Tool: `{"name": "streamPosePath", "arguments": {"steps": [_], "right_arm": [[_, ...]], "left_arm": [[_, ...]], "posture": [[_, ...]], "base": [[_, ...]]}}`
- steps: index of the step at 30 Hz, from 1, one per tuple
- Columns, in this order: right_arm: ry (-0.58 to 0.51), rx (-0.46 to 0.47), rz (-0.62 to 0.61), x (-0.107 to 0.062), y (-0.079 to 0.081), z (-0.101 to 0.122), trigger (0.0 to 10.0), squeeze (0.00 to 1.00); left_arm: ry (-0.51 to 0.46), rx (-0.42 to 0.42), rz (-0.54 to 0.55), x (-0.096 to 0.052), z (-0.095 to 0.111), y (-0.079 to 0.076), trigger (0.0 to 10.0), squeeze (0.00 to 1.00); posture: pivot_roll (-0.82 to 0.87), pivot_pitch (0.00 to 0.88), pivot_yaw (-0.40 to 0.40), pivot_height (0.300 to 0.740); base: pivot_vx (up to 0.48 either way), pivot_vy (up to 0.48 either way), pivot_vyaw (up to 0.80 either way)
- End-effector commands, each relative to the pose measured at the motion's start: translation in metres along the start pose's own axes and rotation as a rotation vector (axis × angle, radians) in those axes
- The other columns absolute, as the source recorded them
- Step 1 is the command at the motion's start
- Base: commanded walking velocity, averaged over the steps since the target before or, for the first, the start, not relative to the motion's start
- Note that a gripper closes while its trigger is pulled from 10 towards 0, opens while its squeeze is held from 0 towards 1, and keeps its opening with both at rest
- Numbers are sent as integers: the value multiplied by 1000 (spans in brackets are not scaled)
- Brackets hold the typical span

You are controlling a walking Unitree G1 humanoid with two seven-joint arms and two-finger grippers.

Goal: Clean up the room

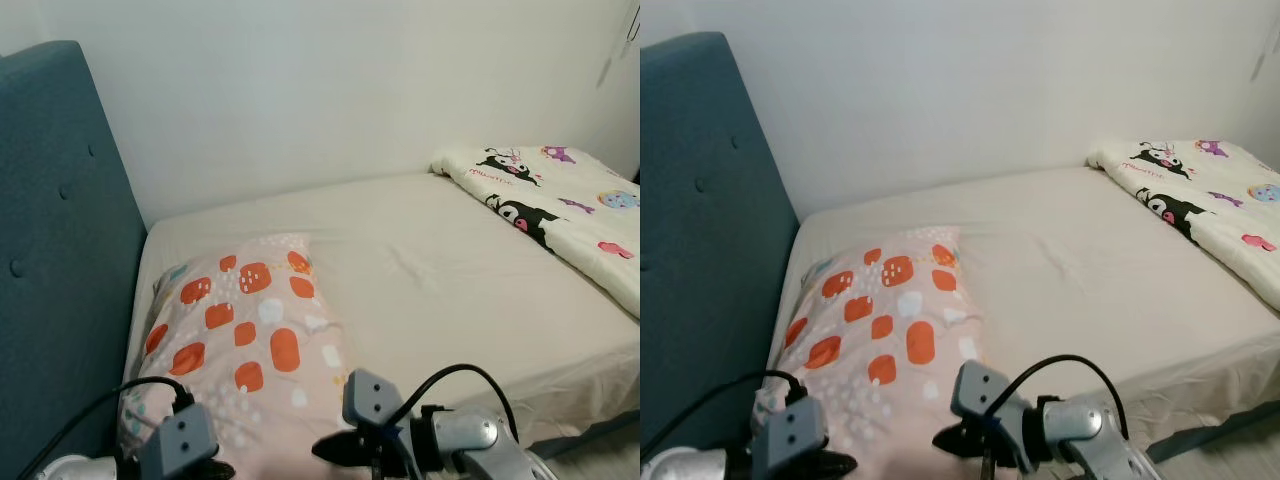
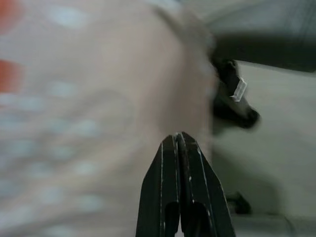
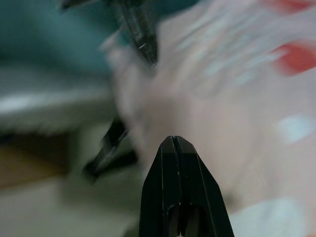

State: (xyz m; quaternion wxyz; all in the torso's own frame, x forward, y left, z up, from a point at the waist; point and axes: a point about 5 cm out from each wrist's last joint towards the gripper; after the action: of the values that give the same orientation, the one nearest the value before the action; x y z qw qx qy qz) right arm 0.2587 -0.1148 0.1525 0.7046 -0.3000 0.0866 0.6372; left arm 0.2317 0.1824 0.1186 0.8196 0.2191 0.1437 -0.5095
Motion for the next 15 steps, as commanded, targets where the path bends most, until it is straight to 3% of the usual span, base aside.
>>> {"name": "streamPosePath", "arguments": {"steps": [1,4,5,8,9,15], "right_arm": [[51,-3,65,1,10,-2,0,0],[134,-23,85,-1,13,-9,0,0],[216,-46,106,-1,18,-19,0,0],[240,-48,116,-1,20,-22,0,0],[315,-55,79,7,25,-38,10000,0],[403,-57,10,23,39,-63,10000,0]], "left_arm": [[78,-12,-41,6,-13,-14,0,0],[94,-16,-49,14,-19,-24,0,0],[119,-30,-25,24,-28,-32,0,0],[129,-38,-16,26,-30,-34,0,0],[133,-12,43,38,-38,-39,0,0],[225,-35,180,51,-58,-44,0,0]], "posture": [[-55,213,-27,586],[-57,212,-27,586],[-60,211,-26,586],[-62,210,-26,586],[-63,207,-29,586],[-69,204,-31,586]], "base": [[0,0,0],[0,0,0],[0,0,0],[0,0,0],[0,0,0],[0,0,0]]}}
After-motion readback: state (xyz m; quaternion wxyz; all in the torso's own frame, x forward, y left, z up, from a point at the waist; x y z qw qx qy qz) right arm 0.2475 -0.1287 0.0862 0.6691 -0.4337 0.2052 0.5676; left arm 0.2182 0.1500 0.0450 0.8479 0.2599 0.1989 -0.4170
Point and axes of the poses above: a point about 5 cm out from each wrist's last joint towards the gripper, its own x axis pointing out of the wrist towards the gripper, its own z axis along the axis of the wrist's last joint, y = z × x, and after that the axes turned 7 degrees about -x, right-handed
